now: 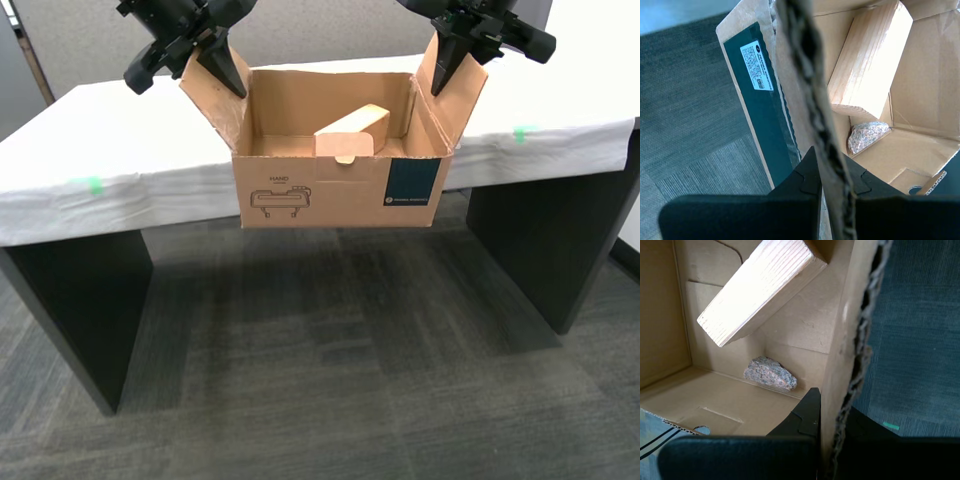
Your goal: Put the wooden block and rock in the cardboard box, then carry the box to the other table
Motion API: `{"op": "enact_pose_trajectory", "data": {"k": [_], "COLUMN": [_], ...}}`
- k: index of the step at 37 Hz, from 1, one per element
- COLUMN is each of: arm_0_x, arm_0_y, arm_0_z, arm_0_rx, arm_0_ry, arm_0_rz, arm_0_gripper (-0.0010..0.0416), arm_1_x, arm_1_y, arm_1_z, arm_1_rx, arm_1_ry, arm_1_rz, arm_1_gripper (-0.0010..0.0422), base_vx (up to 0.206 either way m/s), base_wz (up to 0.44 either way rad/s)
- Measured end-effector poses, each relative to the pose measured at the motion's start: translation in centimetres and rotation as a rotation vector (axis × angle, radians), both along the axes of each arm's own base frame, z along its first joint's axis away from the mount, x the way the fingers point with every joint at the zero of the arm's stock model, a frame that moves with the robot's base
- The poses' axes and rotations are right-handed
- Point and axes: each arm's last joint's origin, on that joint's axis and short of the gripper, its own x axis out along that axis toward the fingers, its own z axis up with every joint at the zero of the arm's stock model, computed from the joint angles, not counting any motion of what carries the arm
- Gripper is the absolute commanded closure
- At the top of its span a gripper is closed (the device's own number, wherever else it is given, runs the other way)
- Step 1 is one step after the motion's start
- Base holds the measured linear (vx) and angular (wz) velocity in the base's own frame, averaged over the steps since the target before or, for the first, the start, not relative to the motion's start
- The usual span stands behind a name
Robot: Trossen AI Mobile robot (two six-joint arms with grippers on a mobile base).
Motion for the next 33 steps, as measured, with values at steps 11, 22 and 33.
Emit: {"op": "enact_pose_trajectory", "data": {"k": [11,22,33], "arm_0_x": [-0.02,-0.08,-0.12], "arm_0_y": [0.04,0.20,0.38], "arm_0_z": [0.00,0.00,0.01], "arm_0_rx": [0.000,-0.001,-0.002], "arm_0_ry": [0.000,0.001,-0.004], "arm_0_rz": [0.001,0.005,0.009], "arm_0_gripper": [0.0406,0.0406,0.0406], "arm_1_x": [0.00,-0.07,-0.06], "arm_1_y": [0.00,-0.19,-0.19], "arm_1_z": [0.00,-0.02,0.00], "arm_1_rx": [-0.001,-0.004,-0.011], "arm_1_ry": [0.002,0.014,0.029], "arm_1_rz": [0.005,0.016,0.044], "arm_1_gripper": [0.0413,0.0413,0.0413], "base_vx": [0.185,0.187,0.188], "base_wz": [-0.014,-0.006,0.026]}}
